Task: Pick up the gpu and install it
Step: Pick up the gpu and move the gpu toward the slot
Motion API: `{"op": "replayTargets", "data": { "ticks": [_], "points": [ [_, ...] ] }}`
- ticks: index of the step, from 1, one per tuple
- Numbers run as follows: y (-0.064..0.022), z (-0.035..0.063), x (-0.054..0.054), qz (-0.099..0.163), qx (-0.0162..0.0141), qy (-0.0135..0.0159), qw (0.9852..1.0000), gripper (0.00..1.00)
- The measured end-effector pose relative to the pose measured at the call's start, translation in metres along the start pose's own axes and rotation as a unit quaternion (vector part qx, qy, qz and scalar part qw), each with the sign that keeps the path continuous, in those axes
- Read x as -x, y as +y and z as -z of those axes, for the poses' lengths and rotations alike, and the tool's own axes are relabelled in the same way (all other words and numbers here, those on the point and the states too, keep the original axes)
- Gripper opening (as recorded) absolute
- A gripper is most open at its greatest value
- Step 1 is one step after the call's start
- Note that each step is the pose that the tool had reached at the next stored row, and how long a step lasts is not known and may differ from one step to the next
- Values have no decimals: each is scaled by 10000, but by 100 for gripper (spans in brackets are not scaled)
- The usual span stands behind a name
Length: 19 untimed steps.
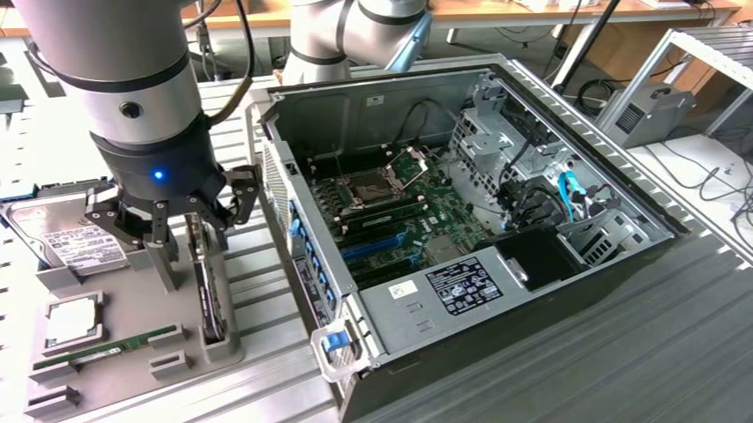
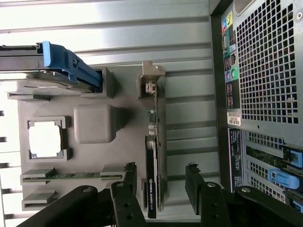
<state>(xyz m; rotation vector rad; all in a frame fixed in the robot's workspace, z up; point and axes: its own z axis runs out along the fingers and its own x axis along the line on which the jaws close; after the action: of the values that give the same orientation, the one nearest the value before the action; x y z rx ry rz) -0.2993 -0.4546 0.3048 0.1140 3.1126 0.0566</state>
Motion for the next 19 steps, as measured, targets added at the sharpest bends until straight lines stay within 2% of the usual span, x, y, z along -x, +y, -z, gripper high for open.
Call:
{"op": "replayTargets", "data": {
  "ticks": [11, 16, 17, 18, 19],
  "points": [
    [9, 0, -2, 0, 0, 0, 10000, 54],
    [-13, -6, -39, 0, 0, 0, 10000, 54],
    [-75, -96, -50, 12, 1, 5, 10000, 54],
    [-78, -165, -51, 41, 2, 7, 10000, 54],
    [-58, -286, -55, 92, 3, 8, 10000, 54]
  ]
}}
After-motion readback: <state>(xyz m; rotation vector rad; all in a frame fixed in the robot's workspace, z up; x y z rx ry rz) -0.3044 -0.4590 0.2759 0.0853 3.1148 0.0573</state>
